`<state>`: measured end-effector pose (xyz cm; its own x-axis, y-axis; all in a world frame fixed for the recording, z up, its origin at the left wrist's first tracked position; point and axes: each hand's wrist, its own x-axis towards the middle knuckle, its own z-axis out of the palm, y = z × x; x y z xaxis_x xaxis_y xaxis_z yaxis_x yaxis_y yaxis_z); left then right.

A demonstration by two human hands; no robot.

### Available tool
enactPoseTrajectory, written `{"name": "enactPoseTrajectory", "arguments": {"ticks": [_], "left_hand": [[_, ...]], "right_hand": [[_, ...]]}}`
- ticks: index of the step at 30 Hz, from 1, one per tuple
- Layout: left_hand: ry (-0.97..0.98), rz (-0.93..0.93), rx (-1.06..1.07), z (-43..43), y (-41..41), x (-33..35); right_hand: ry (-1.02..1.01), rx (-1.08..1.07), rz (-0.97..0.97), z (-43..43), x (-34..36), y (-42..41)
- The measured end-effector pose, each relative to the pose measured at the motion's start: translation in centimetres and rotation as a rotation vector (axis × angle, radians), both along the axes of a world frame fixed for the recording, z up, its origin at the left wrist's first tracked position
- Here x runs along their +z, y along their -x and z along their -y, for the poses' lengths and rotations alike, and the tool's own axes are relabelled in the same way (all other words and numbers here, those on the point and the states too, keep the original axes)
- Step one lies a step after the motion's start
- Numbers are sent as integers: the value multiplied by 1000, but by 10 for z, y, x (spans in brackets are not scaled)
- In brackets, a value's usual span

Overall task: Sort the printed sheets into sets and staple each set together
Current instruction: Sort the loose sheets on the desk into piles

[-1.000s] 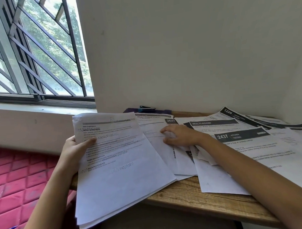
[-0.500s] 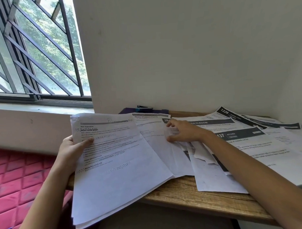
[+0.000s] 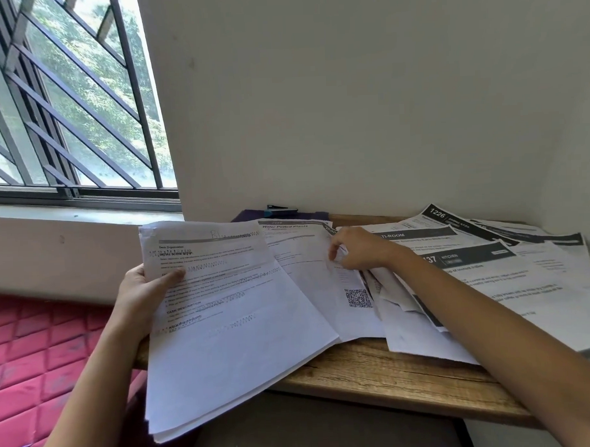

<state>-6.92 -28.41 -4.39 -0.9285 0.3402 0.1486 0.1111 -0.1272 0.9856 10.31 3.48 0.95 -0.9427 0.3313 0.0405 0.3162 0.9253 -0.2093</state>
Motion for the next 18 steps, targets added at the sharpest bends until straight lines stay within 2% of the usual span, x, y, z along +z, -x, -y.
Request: {"name": "enactPoseTrajectory", "arguments": {"ticks": [4, 8, 18], "left_hand": [[7, -4, 4, -1, -2, 2], [-1, -1, 8, 0, -4, 3], [-31, 12, 11, 1, -11, 8]], "right_hand": [[-71, -153, -53, 11, -2, 1], [-163, -213, -42, 27, -6, 4], [-176, -423, 7, 46, -4, 14]]}}
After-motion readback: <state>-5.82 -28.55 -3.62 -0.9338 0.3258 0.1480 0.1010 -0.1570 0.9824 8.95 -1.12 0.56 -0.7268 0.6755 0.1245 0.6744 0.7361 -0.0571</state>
